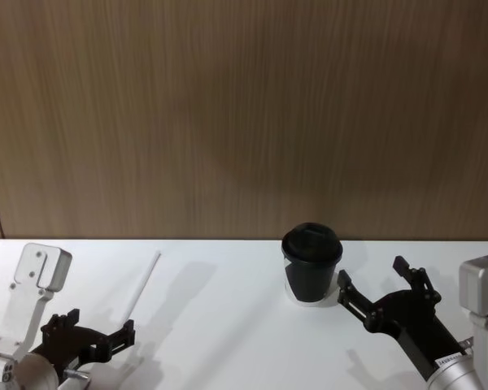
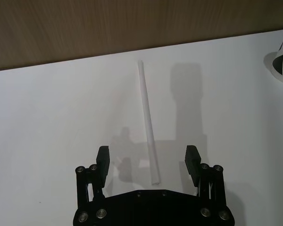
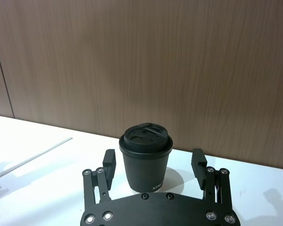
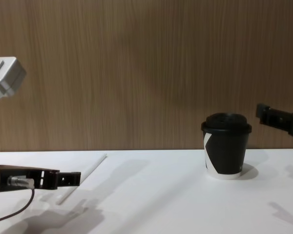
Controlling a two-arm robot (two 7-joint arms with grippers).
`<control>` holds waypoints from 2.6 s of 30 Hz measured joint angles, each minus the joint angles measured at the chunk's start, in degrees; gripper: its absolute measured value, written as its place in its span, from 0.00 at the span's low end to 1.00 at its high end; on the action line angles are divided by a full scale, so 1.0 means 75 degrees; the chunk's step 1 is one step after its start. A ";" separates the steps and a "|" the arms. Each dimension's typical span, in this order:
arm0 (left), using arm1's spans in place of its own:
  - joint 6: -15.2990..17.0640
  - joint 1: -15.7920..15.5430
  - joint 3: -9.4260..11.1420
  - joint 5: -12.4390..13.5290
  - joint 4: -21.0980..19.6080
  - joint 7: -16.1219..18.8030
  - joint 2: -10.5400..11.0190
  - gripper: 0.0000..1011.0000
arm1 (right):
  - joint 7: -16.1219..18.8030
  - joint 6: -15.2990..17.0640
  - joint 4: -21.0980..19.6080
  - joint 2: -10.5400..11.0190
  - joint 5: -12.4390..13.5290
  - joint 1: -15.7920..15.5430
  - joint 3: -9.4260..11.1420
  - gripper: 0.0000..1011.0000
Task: Pick up the straw with one hand, pass it to the other hand, and insert it into the cup.
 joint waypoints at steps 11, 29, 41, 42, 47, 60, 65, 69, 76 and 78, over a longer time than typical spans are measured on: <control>0.0371 -0.0198 -0.0021 0.0037 0.0210 0.0143 -0.0180 0.99 | 0.0000 0.0000 0.0000 0.0000 0.0000 0.0000 0.0000 0.99; 0.0674 -0.0566 0.0155 0.0336 0.0610 0.0244 -0.0314 0.99 | 0.0000 0.0000 0.0000 0.0000 0.0000 0.0000 0.0000 0.99; 0.0723 -0.0731 0.0157 0.0374 0.0888 0.0168 -0.0433 0.99 | 0.0000 0.0000 0.0000 0.0000 0.0000 0.0000 0.0000 0.99; 0.0725 -0.0747 0.0152 0.0377 0.0916 0.0158 -0.0447 0.99 | 0.0000 0.0000 0.0000 0.0000 0.0000 0.0000 0.0000 0.99; 0.0730 -0.0791 0.0133 0.0385 0.1010 0.0122 -0.0483 0.99 | 0.0000 0.0000 0.0000 0.0000 0.0000 0.0000 0.0000 0.99; 0.0742 -0.0861 0.0101 0.0414 0.1132 0.0043 -0.0536 0.99 | 0.0000 0.0000 0.0000 0.0000 0.0000 0.0000 0.0000 0.99; 0.0742 -0.0854 0.0087 0.0439 0.1131 0.0027 -0.0543 0.99 | 0.0000 0.0000 0.0000 0.0000 0.0000 0.0000 0.0000 0.99; 0.0749 -0.0838 0.0072 0.0454 0.1109 0.0025 -0.0547 0.99 | 0.0001 0.0000 0.0000 0.0000 0.0000 0.0000 0.0000 0.99; 0.0825 -0.0817 0.0040 0.0472 0.1065 0.0020 -0.0560 0.99 | 0.0000 0.0000 0.0000 0.0000 0.0000 0.0000 0.0000 0.99; 0.0844 -0.0813 0.0033 0.0475 0.1052 0.0013 -0.0564 0.98 | 0.0000 0.0000 -0.0001 0.0000 0.0000 0.0000 0.0000 0.99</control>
